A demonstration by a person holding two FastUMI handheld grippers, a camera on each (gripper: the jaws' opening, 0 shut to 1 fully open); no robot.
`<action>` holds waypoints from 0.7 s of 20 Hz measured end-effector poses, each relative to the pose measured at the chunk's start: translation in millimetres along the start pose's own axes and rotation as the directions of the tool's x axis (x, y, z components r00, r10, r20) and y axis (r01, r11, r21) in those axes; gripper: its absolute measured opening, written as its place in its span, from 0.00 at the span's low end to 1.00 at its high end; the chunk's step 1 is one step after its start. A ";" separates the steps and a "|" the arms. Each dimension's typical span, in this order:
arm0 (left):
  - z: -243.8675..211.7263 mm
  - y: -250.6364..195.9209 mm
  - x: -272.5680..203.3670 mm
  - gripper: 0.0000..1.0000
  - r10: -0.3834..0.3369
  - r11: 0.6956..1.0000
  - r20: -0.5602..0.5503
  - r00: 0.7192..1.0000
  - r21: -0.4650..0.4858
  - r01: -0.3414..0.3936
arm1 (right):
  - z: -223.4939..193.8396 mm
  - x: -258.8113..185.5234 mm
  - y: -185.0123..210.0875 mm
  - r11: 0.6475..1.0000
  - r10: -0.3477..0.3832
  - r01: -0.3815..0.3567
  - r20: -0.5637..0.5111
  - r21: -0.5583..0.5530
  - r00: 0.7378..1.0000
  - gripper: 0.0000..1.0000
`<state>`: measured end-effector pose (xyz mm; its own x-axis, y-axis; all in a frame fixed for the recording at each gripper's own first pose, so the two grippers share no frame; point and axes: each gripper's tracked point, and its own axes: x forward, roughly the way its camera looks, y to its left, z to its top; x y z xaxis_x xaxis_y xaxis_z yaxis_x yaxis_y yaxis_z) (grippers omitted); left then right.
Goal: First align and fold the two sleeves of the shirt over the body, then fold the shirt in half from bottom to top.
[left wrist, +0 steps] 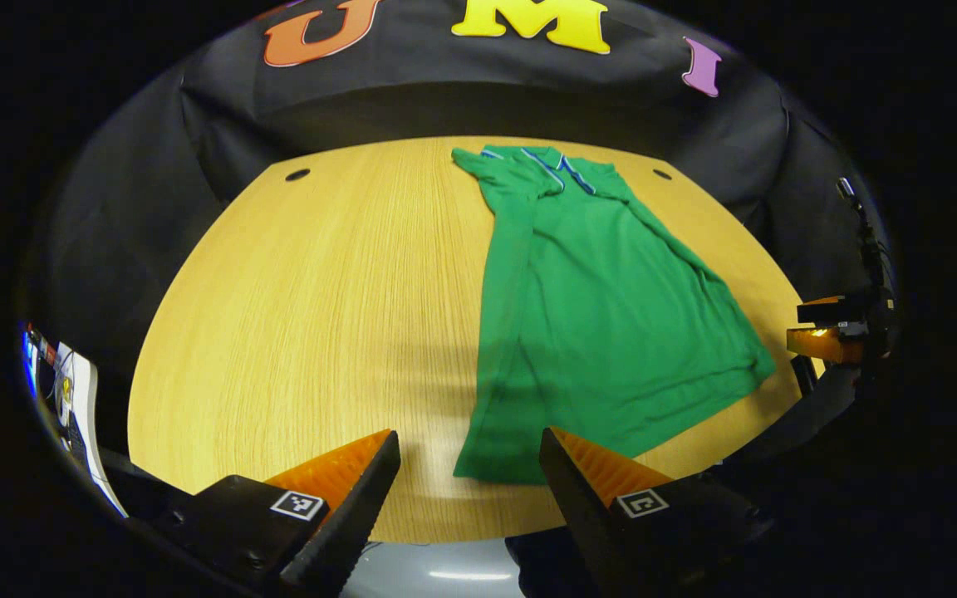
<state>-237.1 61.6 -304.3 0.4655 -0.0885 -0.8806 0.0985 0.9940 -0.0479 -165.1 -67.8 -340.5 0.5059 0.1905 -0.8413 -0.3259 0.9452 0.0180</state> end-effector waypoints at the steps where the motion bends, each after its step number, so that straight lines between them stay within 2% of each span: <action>1: -4.2 -2.3 2.6 1.00 -0.001 1.000 -0.021 1.000 -0.017 0.000 | -4.8 3.5 1.9 1.000 0.002 -0.002 -0.016 -0.004 1.000 0.96; 3: -8.1 -3.1 3.0 1.00 0.007 1.000 -0.051 0.999 -0.029 -0.008 | -15.1 11.6 4.2 1.000 0.006 -0.006 -0.057 -0.001 0.998 0.95; 7: 0.1 -2.4 13.6 1.00 0.001 1.000 -0.044 0.999 0.011 0.000 | -28.5 22.9 3.3 0.999 0.012 -0.007 -0.139 0.032 0.990 0.96; 9: -3.2 -4.4 14.6 1.00 -0.016 1.000 -0.065 0.998 0.015 0.016 | -29.5 27.1 5.8 0.999 0.007 -0.002 -0.153 0.036 0.988 0.96; 14: -4.2 -0.7 12.8 1.00 -0.004 0.999 -0.102 0.995 0.040 0.008 | -33.6 41.6 12.1 1.000 -0.010 0.014 -0.192 0.021 0.981 0.94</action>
<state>-234.9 60.1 -317.6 0.3727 -0.0850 -0.9240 0.1373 0.9899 -0.0356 -174.8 -57.4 -393.4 0.3466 0.1265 -0.9295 -0.3016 0.9533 0.0173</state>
